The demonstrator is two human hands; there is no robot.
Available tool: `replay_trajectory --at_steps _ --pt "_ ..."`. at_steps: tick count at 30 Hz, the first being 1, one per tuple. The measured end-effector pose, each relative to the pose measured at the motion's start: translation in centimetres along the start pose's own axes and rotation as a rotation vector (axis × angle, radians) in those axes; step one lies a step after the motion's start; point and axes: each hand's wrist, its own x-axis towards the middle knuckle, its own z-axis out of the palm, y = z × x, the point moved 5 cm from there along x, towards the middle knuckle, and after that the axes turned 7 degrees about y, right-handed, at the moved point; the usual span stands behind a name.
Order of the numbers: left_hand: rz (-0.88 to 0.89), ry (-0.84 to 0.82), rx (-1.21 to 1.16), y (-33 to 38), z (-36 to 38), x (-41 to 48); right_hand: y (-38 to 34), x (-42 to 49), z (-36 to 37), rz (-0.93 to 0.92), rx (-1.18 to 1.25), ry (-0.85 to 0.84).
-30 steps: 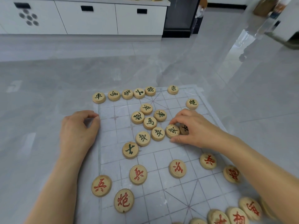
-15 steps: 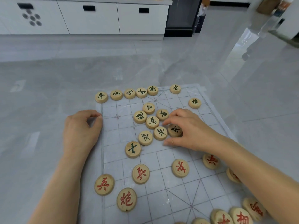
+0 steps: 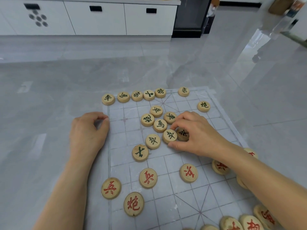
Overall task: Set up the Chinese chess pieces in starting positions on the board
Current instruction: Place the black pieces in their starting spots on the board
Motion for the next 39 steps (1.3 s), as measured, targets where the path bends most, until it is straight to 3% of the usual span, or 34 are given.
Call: replay_trajectory --at_steps 4,8,11,19,39 --pt "-0.012 -0.013 -0.007 -0.2 0.0 0.0 0.8 0.1 -1.4 0.099 0.117 0.029" --pt "-0.011 -0.012 0.0 0.0 -0.1 0.0 5.0 0.2 -5.7 0.34 0.222 0.353" --pt "-0.012 -0.012 0.01 0.0 -0.2 0.0 8.6 -0.5 -7.8 0.458 0.114 0.436" --pt "-0.015 -0.004 0.009 0.5 -0.3 -0.2 12.9 -2.4 -6.3 0.586 -0.051 0.279" --pt "0.025 0.007 0.014 1.0 -0.5 -0.2 14.4 -2.9 -5.3 0.62 -0.032 0.224"
